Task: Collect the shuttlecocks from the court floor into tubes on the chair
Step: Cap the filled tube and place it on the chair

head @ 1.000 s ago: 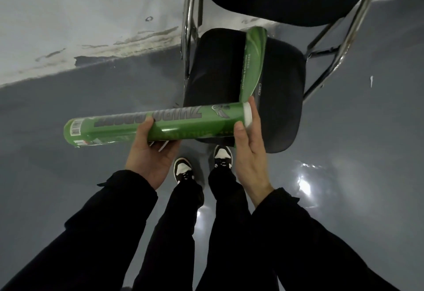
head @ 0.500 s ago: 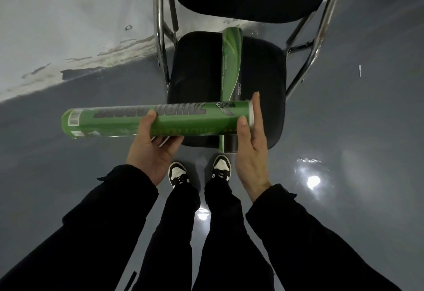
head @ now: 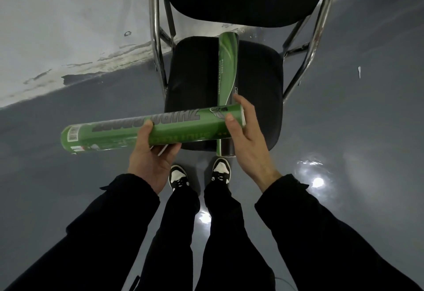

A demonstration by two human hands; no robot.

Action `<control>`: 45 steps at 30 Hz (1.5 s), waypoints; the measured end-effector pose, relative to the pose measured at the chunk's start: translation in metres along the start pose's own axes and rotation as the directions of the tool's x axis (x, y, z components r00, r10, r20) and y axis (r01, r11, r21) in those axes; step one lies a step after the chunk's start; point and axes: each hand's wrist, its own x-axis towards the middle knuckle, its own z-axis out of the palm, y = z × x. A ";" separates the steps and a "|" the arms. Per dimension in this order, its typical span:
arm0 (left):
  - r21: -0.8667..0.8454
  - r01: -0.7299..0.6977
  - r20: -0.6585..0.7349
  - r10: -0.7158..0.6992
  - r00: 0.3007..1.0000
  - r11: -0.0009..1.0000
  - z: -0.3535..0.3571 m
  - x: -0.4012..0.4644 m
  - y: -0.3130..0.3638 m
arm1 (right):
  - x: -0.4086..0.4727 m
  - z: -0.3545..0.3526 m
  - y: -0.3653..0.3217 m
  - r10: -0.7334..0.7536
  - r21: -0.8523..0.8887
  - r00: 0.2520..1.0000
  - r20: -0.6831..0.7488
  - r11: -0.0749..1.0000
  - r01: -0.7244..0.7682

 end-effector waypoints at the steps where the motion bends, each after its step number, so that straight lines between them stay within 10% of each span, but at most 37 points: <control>1: 0.002 -0.006 0.003 0.006 1.000 1.000 0.000 0.000 0.001 | -0.001 -0.001 0.000 0.026 0.047 0.999 0.029 0.999 -0.027; 6: 0.086 -0.096 0.084 0.088 0.993 0.992 0.010 -0.004 0.008 | -0.003 -0.006 0.003 0.343 0.530 0.937 0.071 0.783 -0.327; 13: 0.129 -0.009 0.076 -0.001 0.997 0.992 0.020 0.000 0.006 | -0.019 0.002 0.009 0.001 0.164 0.989 -0.150 0.986 0.024; 19: 0.122 -0.058 0.101 0.046 0.994 0.991 0.019 -0.001 0.004 | -0.008 -0.007 0.002 0.193 0.366 0.981 0.005 0.913 -0.181; 26: 0.099 -0.044 0.098 0.034 0.995 0.994 0.014 -0.002 -0.001 | -0.005 -0.013 0.001 0.158 0.155 0.985 0.061 0.974 -0.166; 40: -0.008 0.021 0.082 -0.021 0.996 1.000 0.018 0.004 -0.001 | 0.008 -0.020 -0.012 0.317 0.695 0.948 -0.021 0.686 -0.215; 45: 0.048 0.059 0.102 -0.063 0.993 0.997 0.023 0.006 -0.007 | 0.008 -0.017 -0.008 0.367 0.507 0.924 -0.106 0.819 -0.268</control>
